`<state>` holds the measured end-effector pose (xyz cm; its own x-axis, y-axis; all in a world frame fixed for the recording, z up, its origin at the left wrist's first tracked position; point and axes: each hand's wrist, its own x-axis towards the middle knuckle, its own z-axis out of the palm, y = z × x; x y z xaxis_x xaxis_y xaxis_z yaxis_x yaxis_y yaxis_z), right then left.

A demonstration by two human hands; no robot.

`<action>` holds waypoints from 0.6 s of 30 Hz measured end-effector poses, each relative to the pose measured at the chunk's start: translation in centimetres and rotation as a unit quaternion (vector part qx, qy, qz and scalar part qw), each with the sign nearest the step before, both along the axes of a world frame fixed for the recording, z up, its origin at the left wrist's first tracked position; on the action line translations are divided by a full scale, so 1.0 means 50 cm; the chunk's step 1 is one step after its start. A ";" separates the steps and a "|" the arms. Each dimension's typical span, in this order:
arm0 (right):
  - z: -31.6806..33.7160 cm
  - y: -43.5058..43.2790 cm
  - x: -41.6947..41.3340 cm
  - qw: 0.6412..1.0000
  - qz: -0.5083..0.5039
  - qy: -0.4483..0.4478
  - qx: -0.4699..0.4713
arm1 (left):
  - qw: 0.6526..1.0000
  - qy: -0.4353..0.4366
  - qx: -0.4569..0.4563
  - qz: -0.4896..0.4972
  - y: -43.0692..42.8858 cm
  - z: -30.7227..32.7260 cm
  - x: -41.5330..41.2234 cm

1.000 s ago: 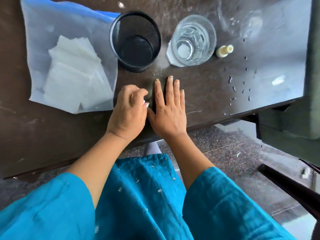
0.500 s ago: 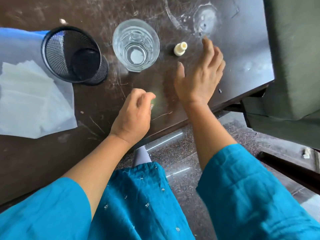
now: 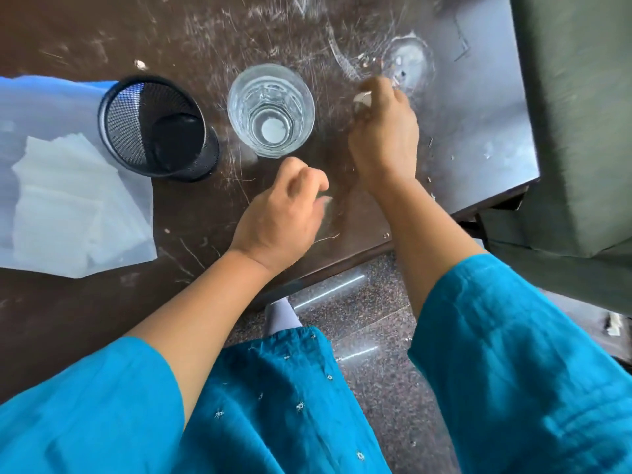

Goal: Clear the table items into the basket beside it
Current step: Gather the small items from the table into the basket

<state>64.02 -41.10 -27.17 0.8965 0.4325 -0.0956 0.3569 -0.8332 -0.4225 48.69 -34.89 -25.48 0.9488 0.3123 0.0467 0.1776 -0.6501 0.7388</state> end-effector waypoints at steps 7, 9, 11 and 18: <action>0.166 0.125 -0.031 0.982 0.005 -0.035 0.187 | 0.987 -0.096 0.022 0.126 0.073 0.115 0.018; 0.211 0.182 -0.056 0.980 0.039 -0.034 0.195 | 0.976 -0.114 0.018 0.185 0.123 0.149 0.010; 0.245 0.243 -0.090 0.975 0.084 -0.024 0.204 | 0.959 -0.139 0.016 0.245 0.181 0.180 -0.007; 0.297 0.493 -0.285 0.934 0.262 0.026 0.239 | 0.861 -0.198 0.053 0.466 0.405 0.244 -0.208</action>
<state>49.77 -16.45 -12.32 0.5486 0.8155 0.1842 0.6319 -0.2602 -0.7301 38.29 -14.62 -13.27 0.1922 0.9030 0.3842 0.4055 -0.4296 0.8068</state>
